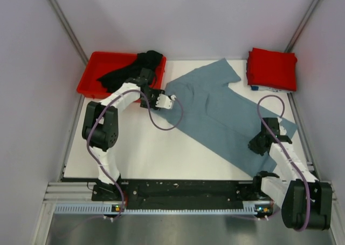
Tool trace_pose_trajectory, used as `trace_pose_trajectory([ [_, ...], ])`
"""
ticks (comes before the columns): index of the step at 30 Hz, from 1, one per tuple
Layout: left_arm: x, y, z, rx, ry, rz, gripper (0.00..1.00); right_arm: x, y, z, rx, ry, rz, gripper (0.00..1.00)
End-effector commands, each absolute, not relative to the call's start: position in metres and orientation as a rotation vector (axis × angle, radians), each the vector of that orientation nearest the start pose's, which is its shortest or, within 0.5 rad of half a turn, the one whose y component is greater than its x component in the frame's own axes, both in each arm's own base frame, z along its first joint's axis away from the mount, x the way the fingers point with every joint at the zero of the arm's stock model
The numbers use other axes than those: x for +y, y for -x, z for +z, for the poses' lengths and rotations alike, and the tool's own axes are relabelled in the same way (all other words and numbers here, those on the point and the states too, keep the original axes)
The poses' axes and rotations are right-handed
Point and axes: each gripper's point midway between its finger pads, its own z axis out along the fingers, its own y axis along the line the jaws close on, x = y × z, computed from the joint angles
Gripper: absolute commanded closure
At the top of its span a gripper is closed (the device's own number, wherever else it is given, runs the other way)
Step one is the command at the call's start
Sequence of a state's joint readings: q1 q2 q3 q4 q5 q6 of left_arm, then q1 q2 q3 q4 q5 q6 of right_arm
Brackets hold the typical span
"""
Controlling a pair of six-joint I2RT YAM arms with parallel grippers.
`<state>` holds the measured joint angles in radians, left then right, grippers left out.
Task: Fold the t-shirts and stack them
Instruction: Fold the flattened tshirt in 1/3 of the way
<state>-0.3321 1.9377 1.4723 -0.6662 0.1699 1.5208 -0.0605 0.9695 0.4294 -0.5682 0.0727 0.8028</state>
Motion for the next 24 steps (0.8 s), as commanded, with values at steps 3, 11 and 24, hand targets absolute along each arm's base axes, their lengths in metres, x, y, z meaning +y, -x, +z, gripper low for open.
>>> trace_pose_trajectory([
  [3,-0.164,-0.425,0.118,-2.177,2.955,-0.089,0.41,-0.028,-0.234,0.045,2.358,-1.047,-0.014,0.87],
  [11,-0.177,-0.442,0.152,-2.434,2.852,-0.118,0.38,-0.033,-0.239,0.048,2.383,-0.985,-0.052,0.87],
  [24,-0.205,-0.446,0.094,-2.855,2.29,0.158,1.0,-0.035,-0.233,0.047,2.376,-0.982,-0.06,0.87],
])
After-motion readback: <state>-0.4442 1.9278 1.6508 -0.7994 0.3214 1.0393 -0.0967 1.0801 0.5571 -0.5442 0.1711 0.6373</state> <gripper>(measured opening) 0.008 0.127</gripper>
